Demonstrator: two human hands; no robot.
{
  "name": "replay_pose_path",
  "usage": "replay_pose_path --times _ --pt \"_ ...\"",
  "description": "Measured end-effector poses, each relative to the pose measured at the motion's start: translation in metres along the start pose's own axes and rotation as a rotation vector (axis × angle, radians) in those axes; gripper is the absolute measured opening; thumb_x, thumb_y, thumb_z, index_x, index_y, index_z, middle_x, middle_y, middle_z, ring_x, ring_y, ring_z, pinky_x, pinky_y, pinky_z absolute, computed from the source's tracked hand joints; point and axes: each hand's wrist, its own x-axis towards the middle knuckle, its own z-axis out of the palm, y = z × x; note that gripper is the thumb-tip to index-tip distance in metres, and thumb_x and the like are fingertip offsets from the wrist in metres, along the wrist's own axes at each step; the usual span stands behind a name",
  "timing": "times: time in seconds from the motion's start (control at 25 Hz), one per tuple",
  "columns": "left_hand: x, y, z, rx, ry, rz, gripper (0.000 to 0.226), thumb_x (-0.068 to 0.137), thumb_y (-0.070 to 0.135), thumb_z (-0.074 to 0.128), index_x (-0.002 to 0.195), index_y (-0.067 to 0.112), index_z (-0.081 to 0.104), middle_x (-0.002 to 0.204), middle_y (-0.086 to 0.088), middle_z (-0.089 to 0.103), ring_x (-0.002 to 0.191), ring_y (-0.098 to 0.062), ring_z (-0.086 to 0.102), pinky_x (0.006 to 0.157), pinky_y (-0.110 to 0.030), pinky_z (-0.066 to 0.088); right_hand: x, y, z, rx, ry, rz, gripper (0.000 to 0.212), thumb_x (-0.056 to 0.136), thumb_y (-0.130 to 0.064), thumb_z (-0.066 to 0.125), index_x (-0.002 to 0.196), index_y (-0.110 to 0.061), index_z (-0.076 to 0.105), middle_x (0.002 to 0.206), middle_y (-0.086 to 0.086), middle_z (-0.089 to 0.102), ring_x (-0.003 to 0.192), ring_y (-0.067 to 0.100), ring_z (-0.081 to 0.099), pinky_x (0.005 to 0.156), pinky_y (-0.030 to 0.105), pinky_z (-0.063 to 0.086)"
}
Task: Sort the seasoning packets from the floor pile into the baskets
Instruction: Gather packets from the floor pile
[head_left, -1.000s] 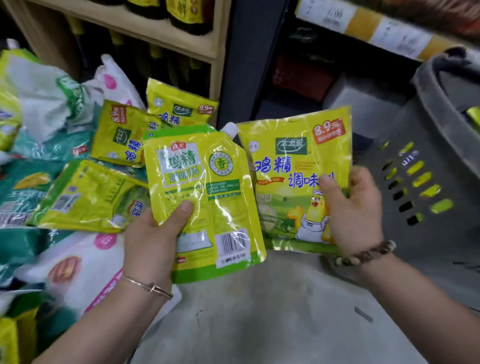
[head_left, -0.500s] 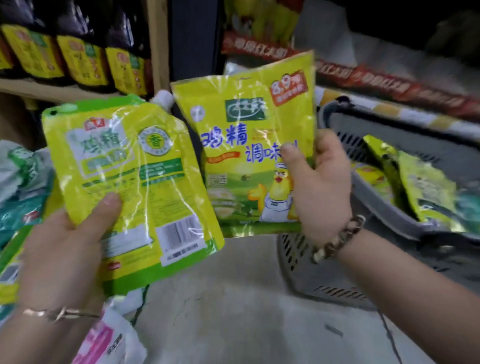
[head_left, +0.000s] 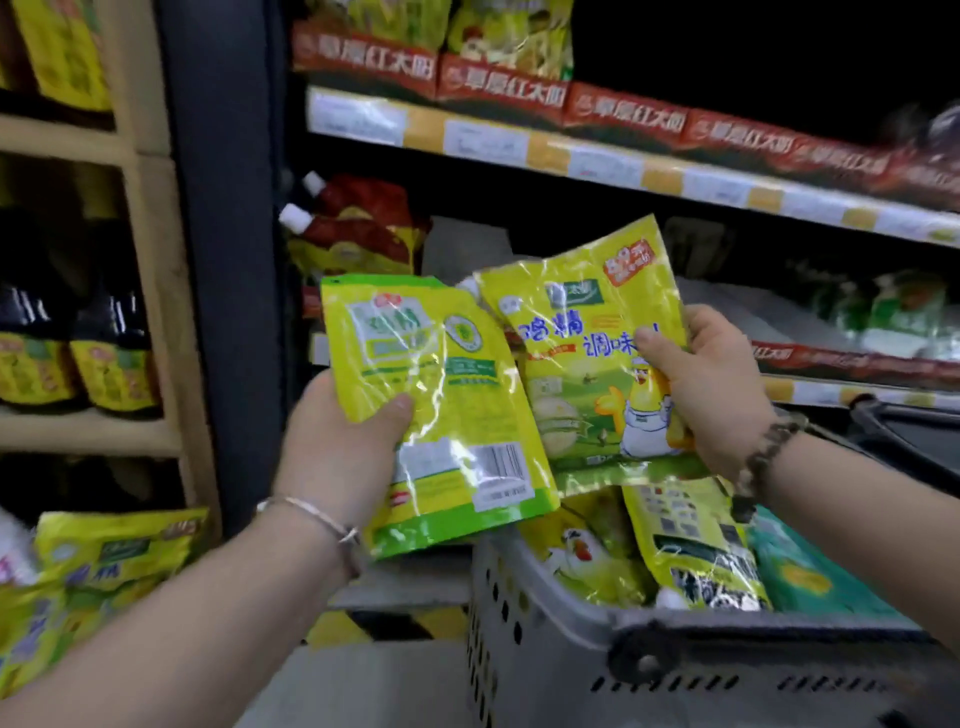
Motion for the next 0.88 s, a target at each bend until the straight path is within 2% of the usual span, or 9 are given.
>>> replay_pose_path --times 0.08,0.16,0.24,0.44,0.56,0.64,0.72,0.8,0.88 --pt "0.012 -0.003 0.040 0.121 -0.066 0.025 0.021 0.083 0.004 0.065 0.100 0.016 0.060 0.088 0.004 0.065 0.071 -0.009 0.059 0.054 -0.012 0.041 0.022 0.025 -0.018 -0.094 -0.011 0.047 0.012 0.090 -0.020 0.060 0.093 -0.009 0.056 0.080 0.026 0.061 0.053 0.024 0.052 0.045 0.041 0.046" --pt "0.024 -0.012 0.075 0.232 -0.139 0.007 0.040 0.084 0.003 0.064 0.121 0.010 0.051 0.105 -0.005 0.064 0.085 -0.017 0.061 0.067 -0.016 0.041 0.038 0.054 -0.030 -0.186 -0.020 0.093 0.017 0.089 -0.017 0.060 0.098 -0.002 0.057 0.070 0.016 0.059 0.045 0.013 0.052 0.043 0.023 0.041" --pt "0.033 -0.025 0.106 0.391 -0.199 -0.028 0.057 0.086 0.008 0.063 0.136 0.011 0.038 0.121 -0.009 0.060 0.107 -0.026 0.058 0.084 -0.025 0.041 0.050 0.080 -0.038 -0.226 -0.040 0.149 0.015 0.088 -0.014 0.061 0.097 -0.001 0.060 0.065 0.004 0.057 0.036 0.000 0.048 0.036 0.016 0.037" --pt "0.044 -0.055 0.154 0.735 -0.390 -0.073 0.073 0.091 0.012 0.053 0.148 0.021 0.009 0.129 -0.015 0.054 0.113 -0.035 0.053 0.093 -0.037 0.043 0.059 0.142 -0.042 -0.257 -0.042 0.329 0.018 0.089 -0.016 0.059 0.101 -0.002 0.062 0.071 0.005 0.061 0.052 0.013 0.051 0.049 0.023 0.039" --pt "0.054 -0.067 0.163 0.852 -0.479 -0.167 0.080 0.093 0.010 0.049 0.149 0.020 -0.007 0.138 -0.020 0.043 0.119 -0.037 0.049 0.100 -0.041 0.039 0.054 0.162 -0.037 -0.322 -0.059 0.447 0.031 0.091 -0.021 0.057 0.116 -0.005 0.052 0.076 0.005 0.058 0.051 0.016 0.048 0.045 0.024 0.035" --pt "0.052 -0.072 0.165 1.070 -0.566 -0.110 0.084 0.093 0.017 0.049 0.147 0.022 -0.015 0.145 -0.021 0.026 0.125 -0.038 0.042 0.103 -0.045 0.036 0.055 0.163 -0.036 -0.429 -0.104 0.411 0.045 0.091 -0.024 0.056 0.131 -0.011 0.041 0.103 0.011 0.061 0.065 0.023 0.056 0.056 0.028 0.043" --pt "0.045 -0.073 0.163 1.290 -0.630 0.067 0.081 0.094 0.033 0.048 0.148 0.024 -0.011 0.152 -0.019 0.003 0.136 -0.039 0.023 0.109 -0.047 0.028 0.061 0.162 -0.038 -0.687 -0.207 0.219 0.054 0.092 -0.027 0.054 0.139 -0.016 0.032 0.132 0.013 0.048 0.099 0.028 0.057 0.081 0.037 0.049" --pt "0.041 -0.074 0.162 1.434 -0.656 0.187 0.074 0.094 0.052 0.038 0.149 0.023 -0.001 0.155 -0.015 -0.017 0.144 -0.033 -0.005 0.115 -0.045 0.011 0.062 0.153 -0.040 -0.850 -0.298 0.026 0.060 0.092 -0.039 0.050 0.144 -0.020 0.027 0.146 0.008 0.033 0.126 0.026 0.042 0.102 0.040 0.037" --pt "0.036 -0.076 0.161 1.616 -0.696 0.264 0.075 0.092 0.062 0.025 0.150 0.020 0.004 0.154 -0.014 -0.021 0.142 -0.030 -0.019 0.115 -0.047 -0.005 0.056 0.144 -0.034 -0.830 -0.473 -0.108 0.065 0.090 -0.053 0.043 0.146 -0.028 0.021 0.151 0.001 0.025 0.136 0.020 0.030 0.110 0.038 0.027"
